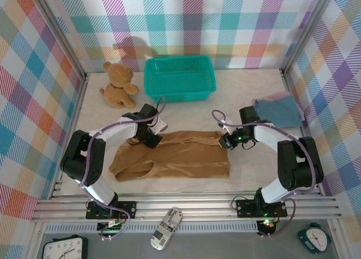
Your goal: Fold and stack the tank tops
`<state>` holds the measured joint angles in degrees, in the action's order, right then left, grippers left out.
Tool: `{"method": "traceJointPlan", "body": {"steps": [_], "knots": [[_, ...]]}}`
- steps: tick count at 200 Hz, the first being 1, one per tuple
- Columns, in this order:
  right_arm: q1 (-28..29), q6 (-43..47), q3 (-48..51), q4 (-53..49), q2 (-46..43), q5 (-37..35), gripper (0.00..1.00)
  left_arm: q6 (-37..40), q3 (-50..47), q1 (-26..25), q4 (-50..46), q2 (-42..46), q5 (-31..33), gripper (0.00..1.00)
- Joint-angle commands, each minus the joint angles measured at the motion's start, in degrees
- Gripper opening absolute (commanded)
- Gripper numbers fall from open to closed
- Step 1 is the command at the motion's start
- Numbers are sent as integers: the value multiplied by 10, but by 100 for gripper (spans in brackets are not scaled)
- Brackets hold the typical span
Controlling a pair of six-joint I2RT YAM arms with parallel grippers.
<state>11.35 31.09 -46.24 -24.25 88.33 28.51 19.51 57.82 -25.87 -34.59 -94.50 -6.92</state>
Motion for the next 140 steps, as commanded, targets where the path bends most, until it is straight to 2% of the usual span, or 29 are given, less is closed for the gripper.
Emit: {"method": "traceJointPlan", "body": {"steps": [1, 20, 29, 38, 60, 77, 91, 113, 128, 140], "knots": [[22, 52, -29, -73, -4, -14, 19, 13, -16, -5, -32, 32, 13, 14], [40, 113, -29, -116, -4, -90, 19, 5, -29, -4, -37, 40, 14, 17], [40, 130, -21, -117, -8, -113, 19, 1, -32, -5, -42, 41, 13, 22], [40, 139, -10, -106, -14, -130, 19, -1, -33, -5, -48, 43, 14, 26], [46, 157, -5, -107, -8, -158, 18, -8, -28, -5, -63, 55, 20, 29], [56, 167, 2, -101, -6, -202, 21, -20, 7, -2, -105, 57, 24, 35], [56, 168, 1, -105, -19, -212, 22, -35, 38, 5, -141, 66, 22, 41], [63, 169, 11, -117, -44, -240, 28, -58, 68, 36, -175, 87, 15, 45], [64, 158, 21, -123, -69, -244, 30, -79, 88, 75, -193, 86, 25, 46], [63, 137, 16, -135, -90, -238, 35, -98, 113, 107, -211, 68, 45, 47]]}}
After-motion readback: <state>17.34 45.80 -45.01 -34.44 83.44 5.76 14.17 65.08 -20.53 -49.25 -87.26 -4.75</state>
